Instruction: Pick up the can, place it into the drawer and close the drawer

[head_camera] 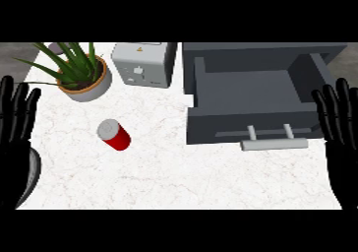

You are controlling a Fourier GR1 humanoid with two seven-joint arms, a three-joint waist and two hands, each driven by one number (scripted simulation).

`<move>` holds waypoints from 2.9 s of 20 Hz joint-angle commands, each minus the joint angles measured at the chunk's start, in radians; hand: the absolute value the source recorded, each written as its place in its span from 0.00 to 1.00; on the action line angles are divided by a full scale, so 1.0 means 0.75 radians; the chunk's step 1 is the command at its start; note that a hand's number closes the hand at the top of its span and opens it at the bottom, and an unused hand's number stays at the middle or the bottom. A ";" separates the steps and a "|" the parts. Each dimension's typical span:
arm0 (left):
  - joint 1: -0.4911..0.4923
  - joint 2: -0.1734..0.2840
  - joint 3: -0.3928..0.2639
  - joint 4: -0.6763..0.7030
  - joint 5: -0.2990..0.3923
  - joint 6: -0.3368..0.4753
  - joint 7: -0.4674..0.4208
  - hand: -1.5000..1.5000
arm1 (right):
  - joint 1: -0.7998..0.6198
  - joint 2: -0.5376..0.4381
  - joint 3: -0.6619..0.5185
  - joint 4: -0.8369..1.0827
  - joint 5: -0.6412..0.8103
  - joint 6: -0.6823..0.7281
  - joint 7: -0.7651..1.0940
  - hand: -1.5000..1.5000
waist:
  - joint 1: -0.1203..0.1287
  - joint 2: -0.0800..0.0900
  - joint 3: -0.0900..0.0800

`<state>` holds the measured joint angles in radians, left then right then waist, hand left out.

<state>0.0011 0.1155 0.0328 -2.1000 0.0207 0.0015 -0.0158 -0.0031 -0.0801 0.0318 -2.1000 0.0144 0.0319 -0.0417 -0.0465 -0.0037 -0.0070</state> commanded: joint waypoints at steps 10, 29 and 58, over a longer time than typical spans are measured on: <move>0.019 -0.153 -0.127 0.103 -0.357 0.339 0.454 0.00 | 0.164 0.024 -0.165 0.061 -0.018 -0.130 0.284 0.00 | 0.061 0.000 0.012; 0.082 -0.154 -0.337 -0.254 -0.538 0.507 0.879 0.00 | 0.471 -0.027 -0.446 0.023 -0.283 0.185 0.088 0.00 | 0.058 0.003 0.009; -0.162 -0.154 -0.152 0.414 -0.020 0.676 0.499 0.00 | 0.651 0.051 -0.788 -0.091 -0.516 0.523 0.103 0.00 | 0.050 0.004 0.009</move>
<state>-0.1123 0.0003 -0.1045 -1.8556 -0.0181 0.5362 0.3957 0.4341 -0.0892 -0.5388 -2.1470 -0.3749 0.3806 0.0680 -0.0081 0.0000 -0.0003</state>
